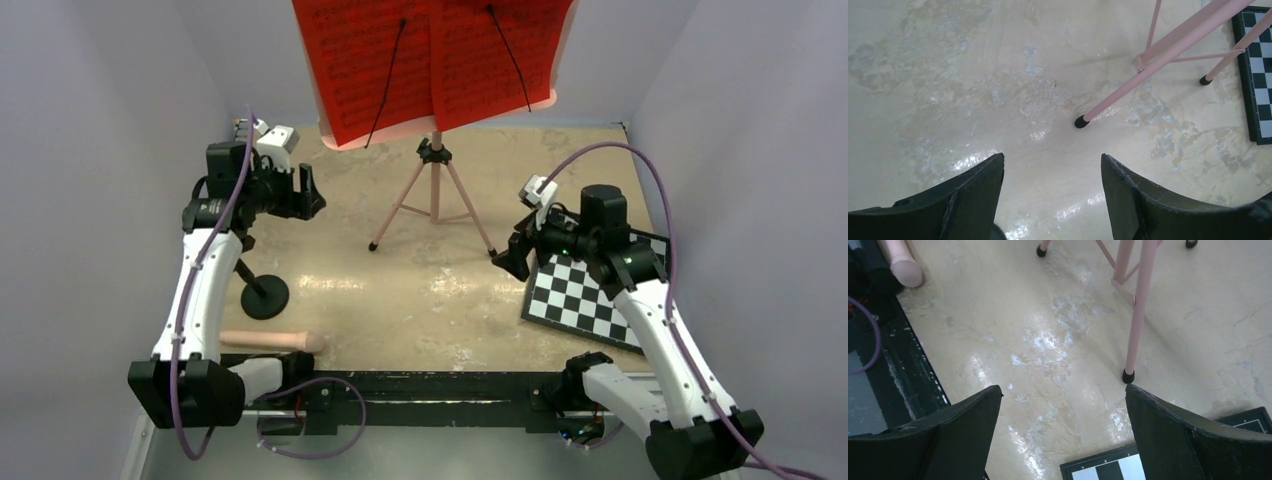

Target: Pack up the instrument practice props

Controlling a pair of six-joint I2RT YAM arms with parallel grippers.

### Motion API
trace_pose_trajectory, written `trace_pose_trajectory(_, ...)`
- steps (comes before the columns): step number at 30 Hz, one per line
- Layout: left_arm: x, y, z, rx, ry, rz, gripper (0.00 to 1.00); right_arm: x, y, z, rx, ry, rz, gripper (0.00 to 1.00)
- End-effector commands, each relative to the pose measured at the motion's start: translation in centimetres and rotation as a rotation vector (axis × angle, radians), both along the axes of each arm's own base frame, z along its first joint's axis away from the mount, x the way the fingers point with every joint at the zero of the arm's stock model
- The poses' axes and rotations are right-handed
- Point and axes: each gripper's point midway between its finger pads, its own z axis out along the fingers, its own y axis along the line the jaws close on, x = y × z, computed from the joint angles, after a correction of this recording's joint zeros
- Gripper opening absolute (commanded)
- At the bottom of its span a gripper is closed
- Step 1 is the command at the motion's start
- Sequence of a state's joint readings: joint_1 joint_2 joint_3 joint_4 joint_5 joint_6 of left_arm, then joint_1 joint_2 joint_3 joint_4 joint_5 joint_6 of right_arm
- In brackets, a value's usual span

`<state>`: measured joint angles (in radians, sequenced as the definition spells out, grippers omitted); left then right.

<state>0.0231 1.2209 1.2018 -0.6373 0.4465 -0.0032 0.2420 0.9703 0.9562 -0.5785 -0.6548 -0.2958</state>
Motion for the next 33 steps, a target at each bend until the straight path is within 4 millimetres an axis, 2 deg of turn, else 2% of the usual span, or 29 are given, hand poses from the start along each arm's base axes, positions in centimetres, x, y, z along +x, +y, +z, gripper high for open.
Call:
trace_pose_trajectory(1, -3.0, 1.8, 5.9, 0.12, -0.161, -0.054, 0.75, -2.8, 0.6, 8.7, 0.079, -0.218, 0.094, 0.98)
trace_pose_trajectory(4, -5.1, 1.7, 10.0, 0.15, -0.305, -0.123, 0.75, -4.3, 1.4, 13.5, 0.134, -0.263, 0.168, 0.97)
trace_pose_trajectory(7, -6.8, 1.4, 13.9, 0.19, -0.462, -0.159, 0.78, -6.4, 3.3, 16.1, 0.209, -0.258, 0.316, 0.94)
trace_pose_trajectory(9, -7.8, 1.3, 16.9, 0.195, -0.53, -0.143, 0.81, -6.6, 4.2, 17.2, 0.228, -0.246, 0.364, 0.92)
trace_pose_trajectory(12, -9.8, 0.5, 21.1, 0.193, -0.617, -0.167, 0.81, -7.0, 5.3, 19.9, 0.248, -0.243, 0.431, 0.89)
trace_pose_trajectory(18, -12.3, -1.5, 28.1, 0.097, -0.745, -0.208, 0.82, -6.1, 7.7, 25.9, 0.354, -0.31, 0.469, 0.89)
trace_pose_trajectory(19, -13.1, -2.1, 30.4, 0.073, -0.784, -0.222, 0.82, -6.0, 8.1, 26.9, 0.387, -0.312, 0.47, 0.89)
trace_pose_trajectory(21, -13.6, -2.8, 33.2, 0.032, -0.82, -0.25, 0.82, -5.8, 8.9, 28.7, 0.448, -0.317, 0.478, 0.88)
trace_pose_trajectory(24, -13.2, -3.2, 36.6, -0.024, -0.896, -0.252, 0.82, -5.0, 10.2, 30.6, 0.515, -0.335, 0.479, 0.87)
trace_pose_trajectory(28, -12.6, -3.6, 40.6, -0.038, -1.059, -0.285, 0.76, -3.9, 12.2, 33.1, 0.592, -0.366, 0.492, 0.86)
trace_pose_trajectory(30, -12.2, -3.6, 43.0, -0.033, -1.177, -0.298, 0.75, -2.9, 13.0, 33.8, 0.615, -0.397, 0.453, 0.87)
trace_pose_trajectory(33, -10.8, -3.6, 45.4, -0.073, -1.207, -0.304, 0.75, -1.3, 14.0, 34.6, 0.642, -0.408, 0.377, 0.89)
